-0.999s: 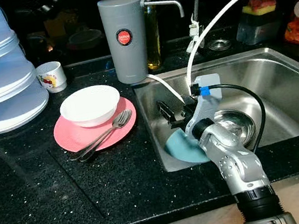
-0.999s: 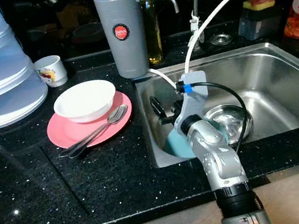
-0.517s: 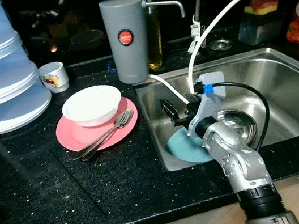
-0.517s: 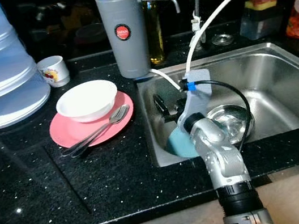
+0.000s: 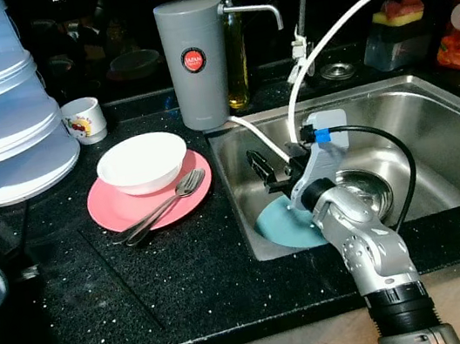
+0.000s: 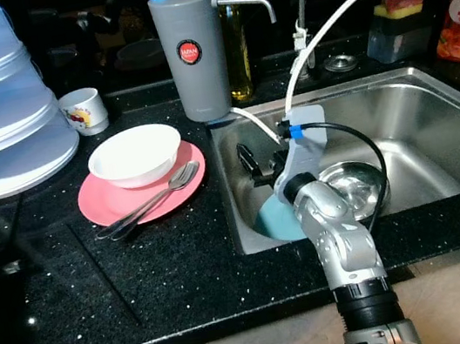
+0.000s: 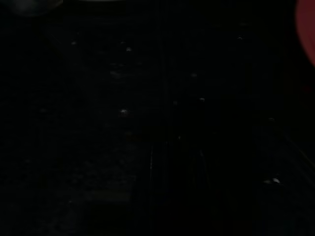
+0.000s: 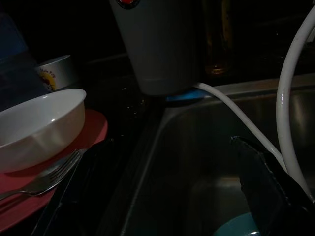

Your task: Kitchen organization

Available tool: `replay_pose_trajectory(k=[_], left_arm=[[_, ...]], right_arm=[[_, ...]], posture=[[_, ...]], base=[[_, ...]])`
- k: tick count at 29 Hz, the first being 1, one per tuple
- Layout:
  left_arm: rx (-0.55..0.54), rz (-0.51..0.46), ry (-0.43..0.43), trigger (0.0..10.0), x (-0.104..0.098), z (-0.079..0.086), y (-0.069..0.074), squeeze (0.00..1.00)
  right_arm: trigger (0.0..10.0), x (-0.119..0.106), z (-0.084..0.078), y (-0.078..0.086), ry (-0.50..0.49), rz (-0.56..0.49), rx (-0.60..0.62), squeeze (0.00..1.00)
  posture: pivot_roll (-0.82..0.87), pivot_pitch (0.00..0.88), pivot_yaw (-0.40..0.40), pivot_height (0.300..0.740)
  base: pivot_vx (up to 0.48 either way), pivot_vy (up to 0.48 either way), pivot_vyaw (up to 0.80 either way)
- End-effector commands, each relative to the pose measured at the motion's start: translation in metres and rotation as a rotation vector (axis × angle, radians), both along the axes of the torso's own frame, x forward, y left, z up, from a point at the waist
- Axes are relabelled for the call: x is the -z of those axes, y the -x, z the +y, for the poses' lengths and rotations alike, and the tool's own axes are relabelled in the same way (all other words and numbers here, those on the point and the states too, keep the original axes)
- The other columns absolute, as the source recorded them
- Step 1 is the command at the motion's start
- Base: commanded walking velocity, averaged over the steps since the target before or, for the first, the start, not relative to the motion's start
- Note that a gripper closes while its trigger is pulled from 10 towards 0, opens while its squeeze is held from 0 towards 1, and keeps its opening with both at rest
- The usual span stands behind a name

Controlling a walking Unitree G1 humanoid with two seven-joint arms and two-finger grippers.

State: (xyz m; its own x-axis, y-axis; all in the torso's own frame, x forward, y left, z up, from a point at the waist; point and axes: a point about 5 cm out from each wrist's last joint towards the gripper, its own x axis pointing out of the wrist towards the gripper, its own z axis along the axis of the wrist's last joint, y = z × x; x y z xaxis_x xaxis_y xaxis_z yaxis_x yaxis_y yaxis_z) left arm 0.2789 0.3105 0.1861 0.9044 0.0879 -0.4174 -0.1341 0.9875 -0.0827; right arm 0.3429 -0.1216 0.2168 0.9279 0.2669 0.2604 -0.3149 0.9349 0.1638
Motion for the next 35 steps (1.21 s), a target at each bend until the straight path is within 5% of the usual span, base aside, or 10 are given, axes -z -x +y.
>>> replay_pose_trajectory(k=[1, 7, 27, 35], left_arm=[[0.014, 0.188, 0.043, 0.0, 0.042, -0.014, 0.009, 0.0], [-0.146, -0.019, -0.205, 0.0, 0.021, -0.013, 0.01, 0.0], [-0.003, -0.375, -0.272, 0.0, -0.029, -0.071, -0.005, 0.0], [-0.106, -0.494, -0.378, 0.0, -0.049, -0.067, -0.003, 0.0]], right_arm=[[10.0, -0.003, 0.006, 0.001, 0.001, -0.002, -0.025, 0.0], [10.0, -0.002, 0.005, 0.002, 0.0, -0.001, -0.027, 0.0], [10.0, -0.004, 0.003, 0.002, 0.001, -0.007, -0.022, 0.0], [10.0, -0.004, 0.002, 0.002, 0.002, -0.006, -0.018, 0.0]], posture=[[0.04, 0.055, 0.024, 0.74], [0.04, 0.053, 0.024, 0.74], [0.03, 0.042, 0.031, 0.74], [0.04, 0.044, 0.031, 0.74]], base=[[0.0, 0.0, 0.0], [0.0, 0.0, 0.0], [0.0, 0.0, 0.0], [0.0, 0.0, 0.0]])
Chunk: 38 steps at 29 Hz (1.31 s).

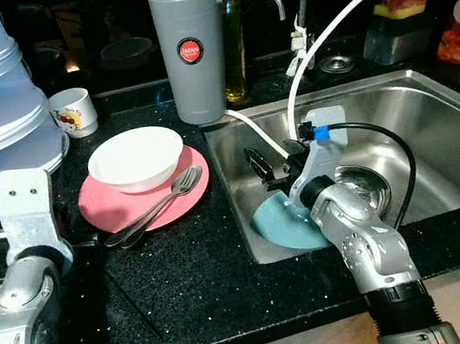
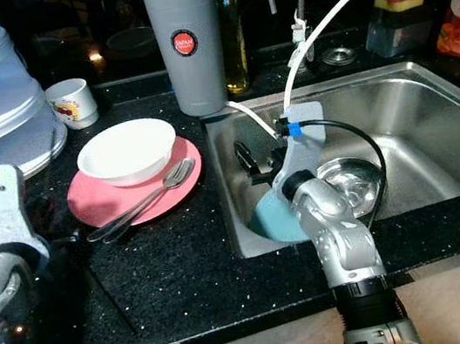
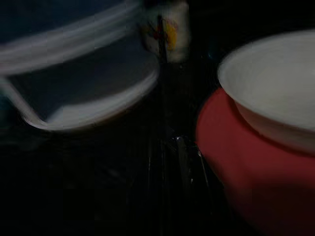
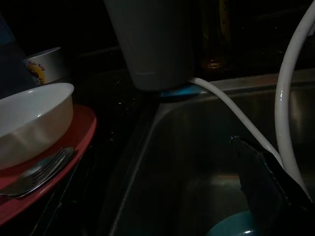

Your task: Kitchen organization

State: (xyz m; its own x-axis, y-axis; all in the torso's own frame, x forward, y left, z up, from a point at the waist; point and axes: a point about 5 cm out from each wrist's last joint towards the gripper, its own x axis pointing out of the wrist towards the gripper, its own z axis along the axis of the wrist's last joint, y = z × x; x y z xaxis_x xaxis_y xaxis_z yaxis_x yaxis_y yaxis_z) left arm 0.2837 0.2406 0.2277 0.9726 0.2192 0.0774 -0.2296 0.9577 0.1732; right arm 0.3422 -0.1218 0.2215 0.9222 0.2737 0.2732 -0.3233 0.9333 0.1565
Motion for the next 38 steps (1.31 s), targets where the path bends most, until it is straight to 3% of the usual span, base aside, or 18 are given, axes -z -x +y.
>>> replay_pose_trajectory(k=[1, 7, 10, 15, 16, 17, 19, 22, 23, 24, 25, 28, 33, 34, 35, 38], left_arm=[[-0.054, -0.074, -0.041, 0.0, -0.013, 0.005, 0.002, 0.0], [-0.065, -0.228, -0.066, 0.0, -0.038, 0.007, 0.003, 0.0], [0.005, -0.319, -0.099, 0.0, -0.059, -0.002, -0.001, 0.0], [0.085, -0.371, -0.111, 0.0, -0.073, -0.011, -0.009, 0.0], [0.347, -0.357, -0.07, 0.0, -0.08, -0.043, -0.021, 0.0], [0.347, -0.357, -0.07, 0.0, -0.08, -0.043, -0.021, 0.0], [0.565, -0.339, -0.029, 0.0, -0.08, -0.072, -0.022, 0.0], [0.775, -0.309, 0.027, 0.0, -0.074, -0.099, -0.016, 0.0], [0.85, -0.253, 0.037, 0.0, -0.066, -0.109, -0.014, 0.0], [0.901, -0.219, 0.029, 0.0, -0.059, -0.115, -0.012, 0.0], [0.92, -0.196, 0.007, 0.0, -0.054, -0.119, -0.012, 0.0], [0.925, -0.134, 0.0, 0.0, -0.041, -0.12, -0.013, 0.0], [0.93, -0.11, 0.071, 0.0, -0.035, -0.113, -0.012, 0.0], [0.943, -0.105, 0.099, 0.0, -0.035, -0.112, -0.01, 0.0], [0.951, -0.102, 0.118, 0.0, -0.035, -0.112, -0.009, 0.0], [0.959, -0.086, 0.179, 0.0, -0.034, -0.111, -0.008, 0.0]], right_arm=[[10.0, 0.001, 0.003, 0.002, -0.001, 0.01, -0.013, 0.0], [10.0, 0.001, 0.004, 0.001, -0.001, 0.011, -0.013, 0.0], [10.0, -0.002, 0.003, 0.0, -0.027, 0.006, -0.014, 0.0], [10.0, -0.003, 0.002, -0.001, -0.052, 0.006, -0.011, 0.0], [10.0, -0.005, 0.0, -0.001, -0.07, 0.004, 0.004, 0.0], [10.0, -0.005, 0.0, -0.001, -0.07, 0.004, 0.004, 0.0], [10.0, -0.007, -0.002, -0.001, -0.088, -0.004, 0.017, 0.0], [10.0, -0.011, -0.005, -0.001, -0.129, -0.017, 0.032, 0.0], [10.0, -0.013, -0.008, -0.001, -0.143, -0.022, 0.058, 0.71], [10.0, -0.014, -0.011, -0.001, -0.163, -0.022, 0.075, 0.95], [10.0, -0.015, -0.012, -0.001, -0.187, -0.022, 0.076, 1.0], [10.0, -0.02, -0.016, -0.001, -0.242, -0.036, 0.082, 1.0], [10.0, -0.024, -0.018, 0.002, -0.379, -0.032, 0.047, 1.0], [10.0, -0.026, -0.017, 0.002, -0.433, -0.023, 0.015, 0.57], [10.0, -0.028, -0.016, 0.003, -0.469, -0.019, -0.008, 0.0], [10.0, -0.034, -0.012, 0.004, -0.572, -0.012, -0.087, 0.0]], posture=[[0.04, 0.044, 0.031, 0.74], [0.04, 0.049, 0.024, 0.74], [0.04, 0.05, 0.02, 0.74], [0.04, 0.05, 0.015, 0.74], [0.04, 0.051, 0.022, 0.74], [0.04, 0.051, 0.022, 0.74], [0.04, 0.052, 0.024, 0.74], [0.03, 0.053, 0.031, 0.74], [0.03, 0.055, 0.034, 0.74], [0.03, 0.056, 0.034, 0.74], [0.03, 0.057, 0.034, 0.74], [0.02, 0.059, 0.033, 0.74], [0.03, 0.061, 0.033, 0.74], [0.03, 0.062, 0.032, 0.74], [0.03, 0.062, 0.032, 0.74], [0.03, 0.065, 0.033, 0.74]], base=[[0.0, 0.0, 0.0], [0.0, 0.0, 0.0], [0.0, 0.0, 0.0], [0.0, 0.0, 0.0], [0.0, 0.0, 0.0], [0.0, 0.0, 0.0], [0.0, 0.0, 0.0], [0.0, 0.0, 0.0], [0.0, 0.0, 0.0], [0.0, 0.0, 0.0], [0.0, 0.0, 0.0], [0.0, 0.0, 0.0], [0.0, 0.0, 0.0], [0.0, 0.0, 0.0], [0.0, 0.0, 0.0], [0.0, 0.0, 0.0]])
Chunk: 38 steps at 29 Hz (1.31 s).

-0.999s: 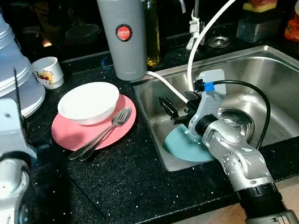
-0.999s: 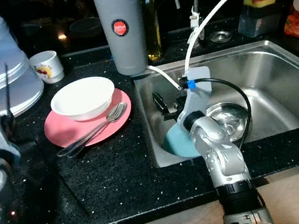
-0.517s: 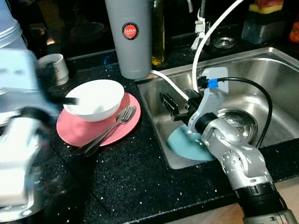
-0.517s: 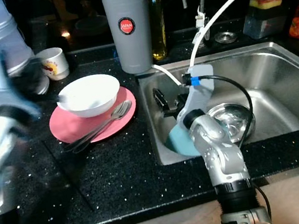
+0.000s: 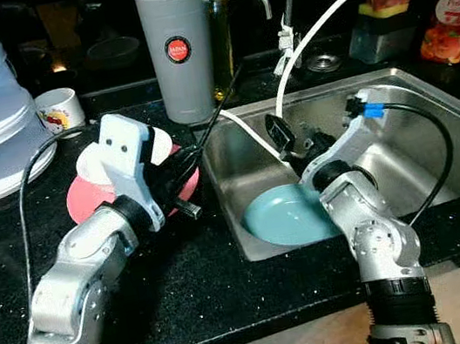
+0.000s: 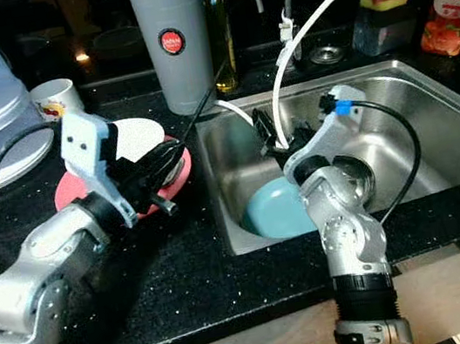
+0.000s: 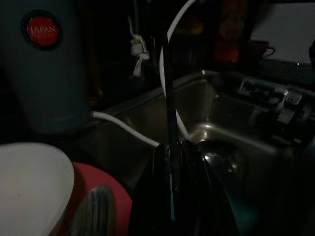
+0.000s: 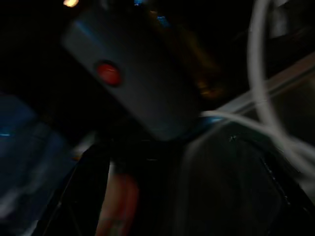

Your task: Kitchen organization

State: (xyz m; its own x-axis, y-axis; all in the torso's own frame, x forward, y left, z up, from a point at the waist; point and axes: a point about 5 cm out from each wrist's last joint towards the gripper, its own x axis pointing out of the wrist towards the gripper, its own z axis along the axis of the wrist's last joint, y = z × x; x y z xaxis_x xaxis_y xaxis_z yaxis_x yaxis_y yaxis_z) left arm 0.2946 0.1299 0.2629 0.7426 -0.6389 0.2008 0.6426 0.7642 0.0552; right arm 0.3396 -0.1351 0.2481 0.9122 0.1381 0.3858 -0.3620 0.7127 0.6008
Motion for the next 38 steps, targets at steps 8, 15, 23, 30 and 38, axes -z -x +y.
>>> replay_pose_trajectory(k=[8, 15, 23, 30, 38], left_arm=[[0.102, 0.057, 0.064, 0.0, 0.005, -0.006, 0.007, 0.0], [0.145, 0.087, 0.081, 0.0, 0.008, -0.009, 0.01, 0.0], [0.167, 0.114, 0.067, 0.0, 0.012, -0.01, 0.011, 0.0], [0.2, 0.126, 0.062, 0.0, 0.013, -0.011, 0.014, 0.0], [0.137, 0.102, 0.087, 0.0, 0.011, -0.007, 0.009, 0.0]], right_arm=[[10.0, -0.013, 0.018, 0.008, -0.021, -0.048, -0.194, 0.0], [10.0, -0.013, 0.028, 0.008, 0.029, -0.037, -0.24, 0.0], [5.9, -0.015, 0.03, 0.01, 0.021, -0.039, -0.275, 0.0], [0.0, -0.014, 0.03, 0.011, 0.022, -0.037, -0.279, 0.0], [10.0, -0.014, 0.03, 0.013, 0.027, -0.026, -0.284, 0.0]], posture=[[0.03, 0.062, 0.031, 0.74], [0.03, 0.057, 0.031, 0.74], [0.03, 0.046, 0.032, 0.74], [0.03, 0.033, 0.033, 0.74], [0.03, 0.03, 0.036, 0.74]], base=[[0.0, 0.0, 0.0], [0.0, 0.0, 0.0], [0.0, 0.0, 0.0], [0.0, 0.0, 0.0], [0.0, 0.0, 0.0]])
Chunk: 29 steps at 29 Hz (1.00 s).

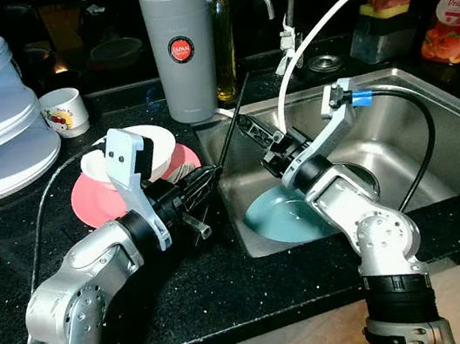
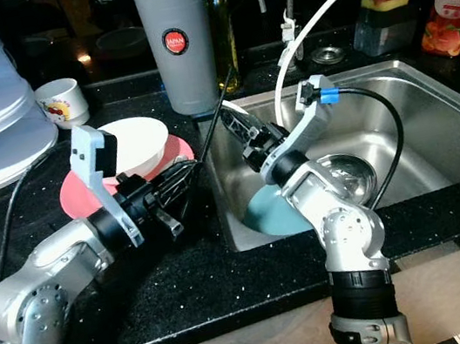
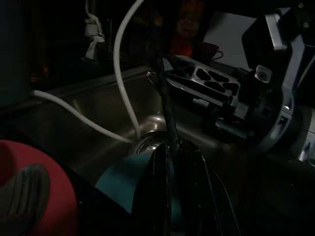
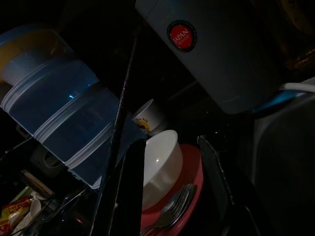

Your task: Kitchen organization

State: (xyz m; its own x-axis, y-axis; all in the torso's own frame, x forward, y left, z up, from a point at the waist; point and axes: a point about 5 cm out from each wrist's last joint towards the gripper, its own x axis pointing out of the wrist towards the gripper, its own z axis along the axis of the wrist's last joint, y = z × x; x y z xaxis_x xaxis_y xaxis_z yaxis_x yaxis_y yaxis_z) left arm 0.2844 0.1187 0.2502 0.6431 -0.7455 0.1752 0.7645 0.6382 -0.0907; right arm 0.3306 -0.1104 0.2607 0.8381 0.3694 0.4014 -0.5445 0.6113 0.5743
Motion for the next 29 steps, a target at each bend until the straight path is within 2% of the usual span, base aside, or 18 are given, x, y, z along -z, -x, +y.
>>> replay_pose_trajectory(k=[1, 2, 8, 14, 15, 21, 24, 29], left_arm=[[-0.065, -0.021, 0.01, 0.0, -0.003, 0.006, -0.004, 0.0], [-0.079, -0.025, 0.017, 0.0, -0.004, 0.008, -0.005, 0.0], [-0.096, -0.025, 0.027, 0.0, -0.005, 0.011, -0.007, 0.0], [-0.08, -0.015, 0.019, 0.0, -0.004, 0.009, -0.007, 0.0], [-0.068, -0.012, 0.016, 0.0, -0.003, 0.007, -0.006, 0.0], [-0.01, 0.01, -0.001, 0.0, 0.001, 0.0, -0.002, 0.0], [0.034, 0.037, -0.039, 0.0, 0.008, -0.007, 0.001, 0.0], [0.042, 0.045, -0.05, 0.0, 0.011, -0.009, 0.002, 0.0]], right_arm=[[10.0, -0.002, 0.005, 0.004, -0.016, -0.002, -0.036, 0.0], [10.0, -0.002, 0.004, 0.004, -0.035, -0.001, -0.038, 1.0], [10.0, -0.003, 0.0, 0.006, -0.097, -0.006, -0.071, 1.0], [10.0, -0.004, 0.003, 0.007, -0.08, -0.007, -0.091, 1.0], [10.0, -0.005, 0.006, 0.009, -0.071, -0.018, -0.113, 0.0], [10.0, -0.01, 0.014, 0.015, -0.048, -0.054, -0.173, 0.0], [10.0, -0.012, 0.019, 0.018, -0.044, -0.074, -0.211, 0.0], [10.0, -0.013, 0.022, 0.02, -0.033, -0.081, -0.229, 0.0]], posture=[[0.03, 0.033, 0.035, 0.74], [0.03, 0.034, 0.035, 0.74], [0.03, 0.046, 0.037, 0.74], [0.03, 0.049, 0.037, 0.74], [0.03, 0.048, 0.037, 0.74], [0.03, 0.048, 0.037, 0.74], [0.04, 0.049, 0.038, 0.74], [0.03, 0.048, 0.038, 0.74]], base=[[0.0, 0.0, 0.0], [0.0, 0.0, 0.0], [0.0, 0.0, 0.0], [0.0, 0.0, 0.0], [0.0, 0.0, 0.0], [0.0, 0.0, 0.0], [0.0, 0.0, 0.0], [0.0, 0.0, 0.0]])
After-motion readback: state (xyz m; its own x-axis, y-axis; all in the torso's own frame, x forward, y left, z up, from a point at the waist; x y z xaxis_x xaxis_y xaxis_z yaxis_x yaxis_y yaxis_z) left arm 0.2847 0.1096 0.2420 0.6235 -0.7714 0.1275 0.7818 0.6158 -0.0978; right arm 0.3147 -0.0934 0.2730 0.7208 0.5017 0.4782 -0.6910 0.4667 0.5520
